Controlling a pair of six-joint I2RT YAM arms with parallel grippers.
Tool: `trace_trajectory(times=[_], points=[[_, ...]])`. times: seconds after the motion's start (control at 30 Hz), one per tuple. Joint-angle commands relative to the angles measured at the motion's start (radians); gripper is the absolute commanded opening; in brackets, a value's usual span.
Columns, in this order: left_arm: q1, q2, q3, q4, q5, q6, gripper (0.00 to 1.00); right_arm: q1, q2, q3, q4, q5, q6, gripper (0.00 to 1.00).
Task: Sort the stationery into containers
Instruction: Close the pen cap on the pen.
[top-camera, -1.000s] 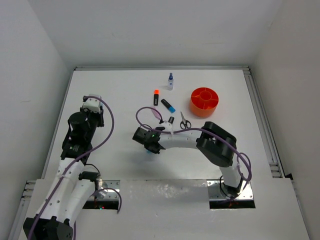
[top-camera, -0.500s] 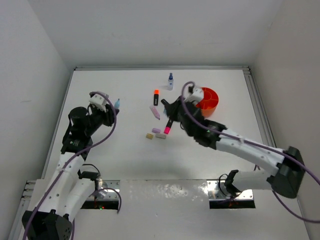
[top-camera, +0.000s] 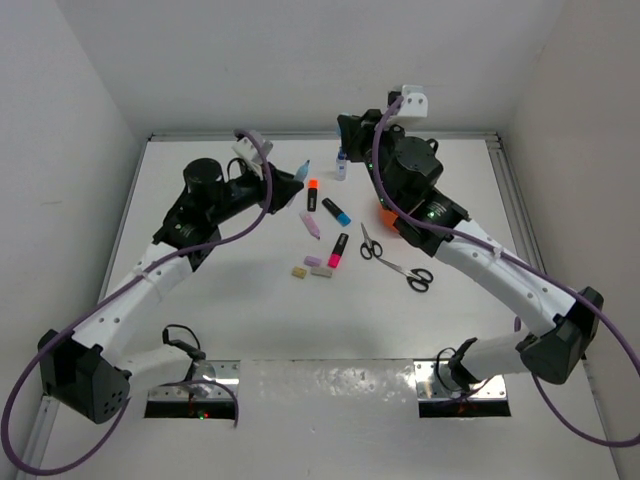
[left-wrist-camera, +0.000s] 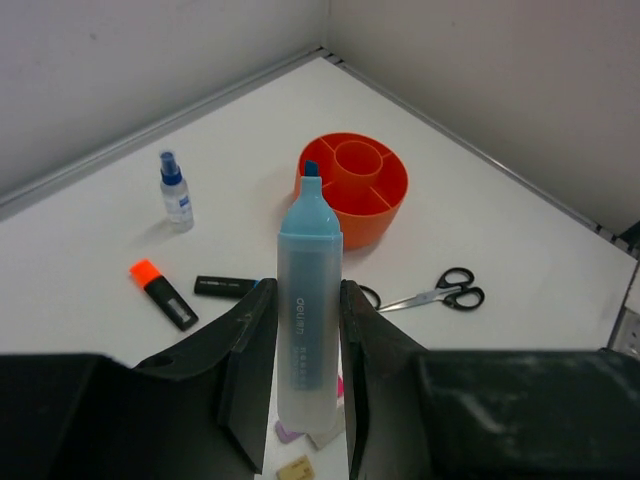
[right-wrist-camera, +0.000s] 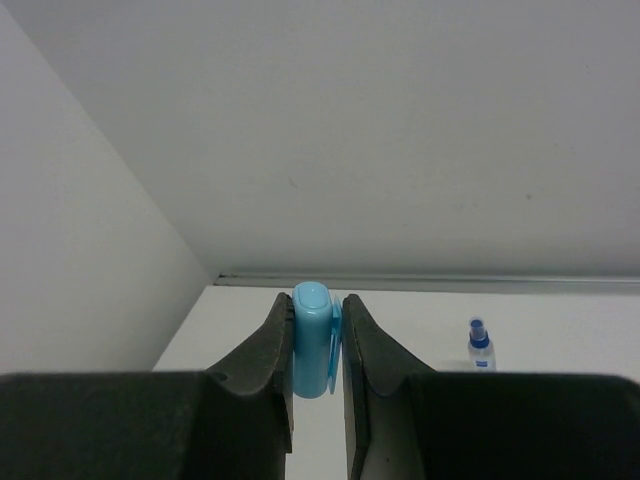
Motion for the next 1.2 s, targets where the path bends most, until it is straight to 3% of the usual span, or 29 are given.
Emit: trace_trajectory(times=[0.0, 0.2, 0.5, 1.17], points=[[-0.036, 0.035, 0.074, 0.007, -0.097, 0.061, 0.00, -0.009, 0.031, 0.031, 0.089, 0.027, -0.055, 0.00], [-0.086, 0.091, 0.075, 0.122, -0.075, 0.119, 0.00, 0.019, 0.039, -0.014, 0.115, 0.041, -0.016, 0.00], [-0.086, 0.137, -0.004, 0.292, -0.057, 0.083, 0.00, 0.033, 0.068, -0.068, 0.115, 0.046, -0.013, 0.00], [-0.100, 0.160, -0.045, 0.383, -0.065, -0.020, 0.00, 0.013, 0.105, -0.116, 0.103, 0.027, 0.100, 0.00]])
